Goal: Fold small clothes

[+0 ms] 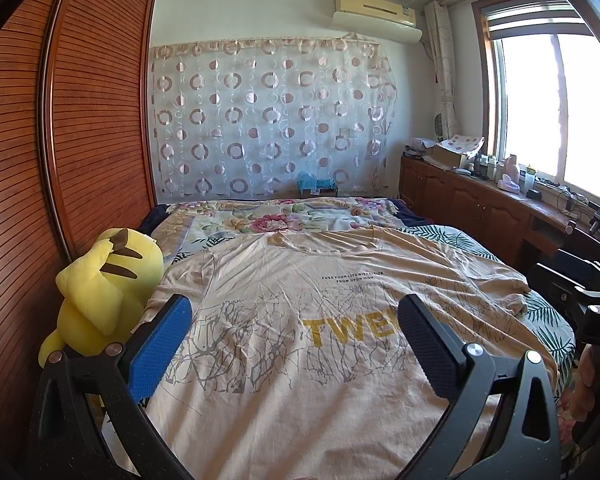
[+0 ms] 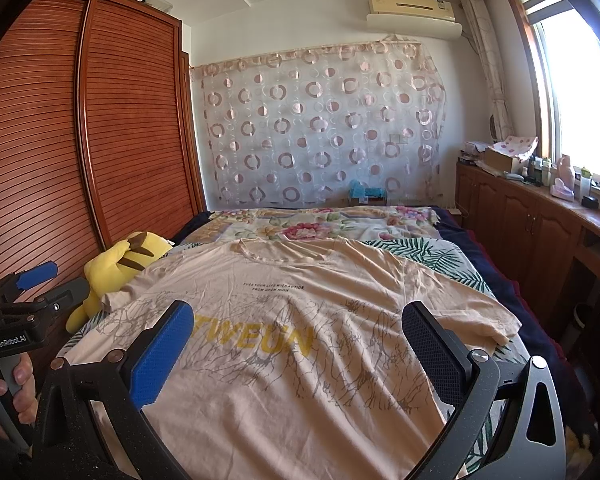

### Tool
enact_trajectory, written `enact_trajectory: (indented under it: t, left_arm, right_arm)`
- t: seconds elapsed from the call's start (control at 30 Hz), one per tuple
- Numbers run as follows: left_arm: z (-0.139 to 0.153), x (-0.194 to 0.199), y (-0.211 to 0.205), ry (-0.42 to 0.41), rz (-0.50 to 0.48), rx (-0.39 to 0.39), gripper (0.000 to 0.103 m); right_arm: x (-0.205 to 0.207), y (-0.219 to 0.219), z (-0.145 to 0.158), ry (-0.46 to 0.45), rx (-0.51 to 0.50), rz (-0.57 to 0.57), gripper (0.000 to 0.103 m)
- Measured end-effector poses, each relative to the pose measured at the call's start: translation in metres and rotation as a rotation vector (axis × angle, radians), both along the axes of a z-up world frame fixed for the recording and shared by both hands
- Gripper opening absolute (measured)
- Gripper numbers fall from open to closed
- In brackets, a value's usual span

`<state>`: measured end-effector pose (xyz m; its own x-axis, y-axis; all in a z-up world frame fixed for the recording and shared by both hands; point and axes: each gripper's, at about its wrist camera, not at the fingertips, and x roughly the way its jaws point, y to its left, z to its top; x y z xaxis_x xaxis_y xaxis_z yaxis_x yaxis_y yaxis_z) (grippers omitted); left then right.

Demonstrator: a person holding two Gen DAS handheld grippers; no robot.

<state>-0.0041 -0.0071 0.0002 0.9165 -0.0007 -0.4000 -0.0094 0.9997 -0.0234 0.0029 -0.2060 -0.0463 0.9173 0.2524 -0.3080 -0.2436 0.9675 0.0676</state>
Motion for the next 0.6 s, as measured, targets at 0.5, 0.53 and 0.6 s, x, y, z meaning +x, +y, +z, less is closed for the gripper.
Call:
enact_trajectory:
  t: [0.5,0.53,0.6]
  left_arm:
    - [0.0027,0.0005,0.0026,-0.005,-0.001,0.004,0.103]
    - [0.0026,0.0005,0.0026,-0.005,0.0,0.005,0.103]
    - [0.003,0.0001,0.0021,-0.006,0.0,0.004,0.103]
  right_arm:
    - [-0.0001,-0.0003,0.0001,-0.001,0.001,0.001,0.103]
    - [-0.0001,-0.0002,0.0,-0.001,0.001,0.0,0.103]
    - [-0.0001,-0.0003,0.0001,0.0,0.001,0.0,0.103]
